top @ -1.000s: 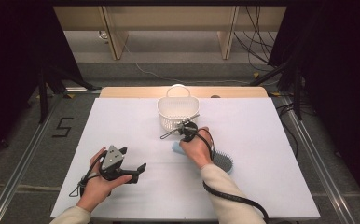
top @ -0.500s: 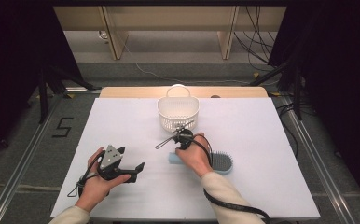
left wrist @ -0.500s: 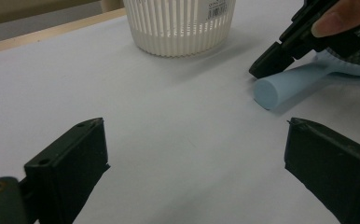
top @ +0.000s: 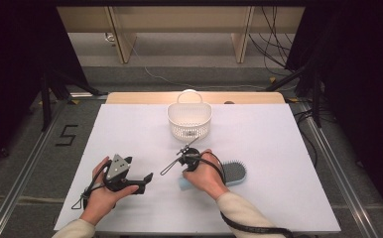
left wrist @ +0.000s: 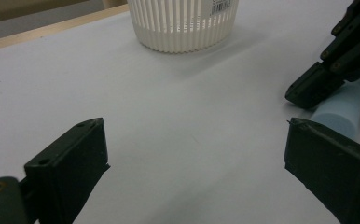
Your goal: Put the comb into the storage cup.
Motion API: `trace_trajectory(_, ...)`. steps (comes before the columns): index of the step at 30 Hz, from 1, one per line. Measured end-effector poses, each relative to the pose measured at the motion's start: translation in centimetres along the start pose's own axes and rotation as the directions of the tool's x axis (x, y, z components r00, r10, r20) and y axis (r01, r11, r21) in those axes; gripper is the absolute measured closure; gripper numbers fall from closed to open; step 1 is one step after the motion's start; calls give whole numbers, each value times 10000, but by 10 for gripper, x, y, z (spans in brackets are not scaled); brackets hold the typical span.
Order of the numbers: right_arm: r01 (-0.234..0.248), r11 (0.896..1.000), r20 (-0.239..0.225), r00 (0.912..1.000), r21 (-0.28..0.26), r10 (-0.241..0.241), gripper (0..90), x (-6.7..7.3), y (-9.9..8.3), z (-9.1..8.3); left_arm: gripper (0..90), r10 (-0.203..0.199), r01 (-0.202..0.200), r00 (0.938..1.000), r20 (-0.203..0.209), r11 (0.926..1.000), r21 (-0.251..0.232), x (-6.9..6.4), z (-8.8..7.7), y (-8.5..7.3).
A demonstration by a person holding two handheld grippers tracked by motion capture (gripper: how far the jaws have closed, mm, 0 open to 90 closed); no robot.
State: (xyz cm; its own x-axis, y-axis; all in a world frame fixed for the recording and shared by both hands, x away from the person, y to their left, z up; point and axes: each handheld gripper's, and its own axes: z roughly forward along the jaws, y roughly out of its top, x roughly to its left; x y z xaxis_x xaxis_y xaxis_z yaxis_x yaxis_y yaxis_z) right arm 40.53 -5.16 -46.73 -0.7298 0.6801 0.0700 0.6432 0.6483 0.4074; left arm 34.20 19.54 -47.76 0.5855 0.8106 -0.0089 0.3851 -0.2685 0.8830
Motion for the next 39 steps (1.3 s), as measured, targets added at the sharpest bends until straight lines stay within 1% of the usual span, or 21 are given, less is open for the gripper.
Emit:
trace_trajectory(4, 385, 9988, -80, 9992, 288, -383, 900, 9, -7, -4, 56, 18, -19, 10000, 41, 10000, 37, -2, 1, 0)
trace_trajectory(7, 561, 9979, -164, 9983, 321, -556, 900, 13, -14, -7, 56, 33, -33, 10000, 49, 10000, 34, -2, 0, 0)
trace_trajectory(12, 692, 9970, -327, 9971, 360, -680, 900, 18, -24, -11, 55, 49, -50, 9998, 174, 10000, 14, -2, 1, 0)
trace_trajectory(16, 650, 9975, -396, 9972, 280, -639, 900, 20, -30, -13, 55, 78, -79, 9998, 167, 10000, 43, -3, 2, -1)
trace_trajectory(18, 715, 9971, -483, 9964, 271, -701, 900, 20, -32, -14, 55, 86, -86, 9998, 160, 10000, 44, -3, 2, -1)
trace_trajectory(21, 804, 9963, -456, 9958, 317, -789, 900, 22, -35, -15, 55, 97, -98, 9998, 167, 9999, 63, -3, 2, -1)
trace_trajectory(25, 906, 9951, -532, 9947, 388, -885, 900, 24, -40, -18, 55, 123, -125, 9998, 183, 9999, 72, -3, 2, -1)
trace_trajectory(29, 944, 9950, -567, 9941, 335, -924, 900, 25, -45, -19, 55, 94, -95, 9998, 165, 9999, 51, -3, 1, 0)
trace_trajectory(33, 1044, 9939, -460, 9936, 344, -1028, 900, 26, -49, -21, 55, 125, -126, 9997, 190, 9999, 50, -4, 1, 0)
trace_trajectory(36, 1121, 9931, -472, 9928, 338, -1105, 900, 27, -52, -23, 55, 120, -121, 9997, 199, 9999, 45, -4, 1, 0)
trace_trajectory(37, 1070, 9938, -489, 9932, 318, -1053, 900, 27, -53, -23, 55, 108, -108, 9997, 200, 9999, 34, -4, 1, 0)
trace_trajectory(39, 1159, 9927, -483, 9923, 342, -1141, 900, 27, -56, -25, 55, 116, -116, 9997, 209, 9999, 24, -4, 1, 0)
